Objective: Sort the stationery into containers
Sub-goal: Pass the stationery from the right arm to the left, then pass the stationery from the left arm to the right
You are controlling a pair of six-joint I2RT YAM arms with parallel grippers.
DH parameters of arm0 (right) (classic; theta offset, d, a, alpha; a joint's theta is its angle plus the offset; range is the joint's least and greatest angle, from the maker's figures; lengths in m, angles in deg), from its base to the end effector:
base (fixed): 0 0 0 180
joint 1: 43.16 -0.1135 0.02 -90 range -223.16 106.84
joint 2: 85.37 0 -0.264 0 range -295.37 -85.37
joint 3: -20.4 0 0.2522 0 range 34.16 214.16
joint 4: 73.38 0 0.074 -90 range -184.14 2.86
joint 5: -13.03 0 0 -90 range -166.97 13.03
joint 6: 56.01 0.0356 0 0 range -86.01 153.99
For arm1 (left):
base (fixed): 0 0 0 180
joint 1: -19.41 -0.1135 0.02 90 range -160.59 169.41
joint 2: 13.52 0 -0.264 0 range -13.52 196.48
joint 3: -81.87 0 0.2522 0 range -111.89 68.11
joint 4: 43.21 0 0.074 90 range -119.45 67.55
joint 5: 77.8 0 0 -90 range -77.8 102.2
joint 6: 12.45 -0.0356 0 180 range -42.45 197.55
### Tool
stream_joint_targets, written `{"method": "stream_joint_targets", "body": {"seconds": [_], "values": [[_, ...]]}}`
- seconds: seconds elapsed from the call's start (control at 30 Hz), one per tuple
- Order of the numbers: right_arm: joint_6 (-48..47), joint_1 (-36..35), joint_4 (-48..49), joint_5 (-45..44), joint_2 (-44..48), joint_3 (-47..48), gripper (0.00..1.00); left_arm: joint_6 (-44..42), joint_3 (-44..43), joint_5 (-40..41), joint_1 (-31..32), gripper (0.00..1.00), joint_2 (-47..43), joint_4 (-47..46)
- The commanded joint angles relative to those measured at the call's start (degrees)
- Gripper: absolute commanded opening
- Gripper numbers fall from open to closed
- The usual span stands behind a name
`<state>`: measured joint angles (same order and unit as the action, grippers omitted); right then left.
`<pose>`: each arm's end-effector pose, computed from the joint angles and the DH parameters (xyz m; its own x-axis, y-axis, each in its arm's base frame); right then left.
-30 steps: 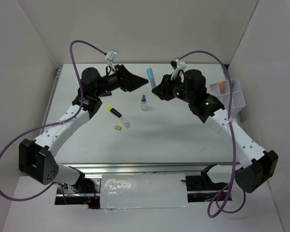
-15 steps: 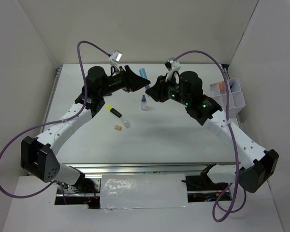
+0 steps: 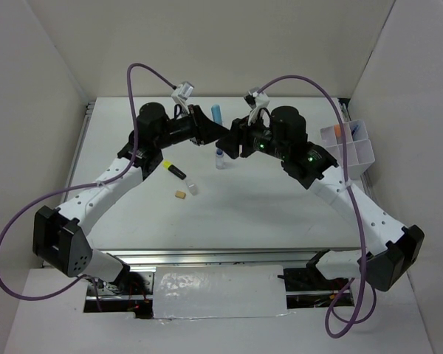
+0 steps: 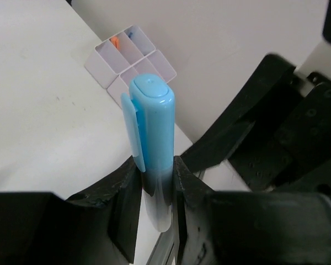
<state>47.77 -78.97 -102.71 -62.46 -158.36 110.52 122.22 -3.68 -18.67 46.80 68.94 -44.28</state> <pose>0.2298 0.1768 0.4173 -0.3487 0.0328 -0.9367 -0.7022 0.6528 0.2842 0.2948 -0.1733 0.3964 -0.5512 -0.3940 -0.7355 0.6492 0.3511 -0.6747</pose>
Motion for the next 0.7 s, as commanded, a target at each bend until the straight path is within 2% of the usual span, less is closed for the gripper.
{"method": "stream_joint_targets", "body": {"seconds": [0.0, 0.03, 0.13, 0.2, 0.33, 0.47, 0.67], "values": [[-4.0, 4.2, -3.4, 8.1, 2.3, 4.2, 0.59, -5.7, -0.1, -6.1, -2.1, 0.17, -2.1, 1.5], [-4.0, 6.3, -4.4, 13.0, 2.7, 4.2, 0.6, -6.3, 0.2, -7.7, -3.8, 0.12, -2.6, 1.5], [-5.2, 13.4, -7.1, 24.6, 3.6, 4.5, 0.65, -10.2, -0.5, -16.1, -6.4, 0.07, -2.3, 2.9], [-5.2, 18.0, -7.8, 27.7, 3.6, 4.9, 0.65, -12.4, -1.7, -21.7, -6.9, 0.04, -1.9, 5.0], [-4.7, 22.4, -9.8, 33.4, 0.8, 8.6, 0.65, -18.9, -2.8, -27.3, -6.0, 0.0, -1.2, 8.9], [-2.7, 22.4, -10.2, 41.5, -2.0, 10.7, 0.63, -22.0, -2.4, -33.4, -3.7, 0.0, -1.4, 9.1], [-2.9, 18.4, -9.0, 45.4, -2.5, 10.3, 0.65, -20.3, -1.2, -38.0, -1.4, 0.0, -1.2, 5.8]]}}
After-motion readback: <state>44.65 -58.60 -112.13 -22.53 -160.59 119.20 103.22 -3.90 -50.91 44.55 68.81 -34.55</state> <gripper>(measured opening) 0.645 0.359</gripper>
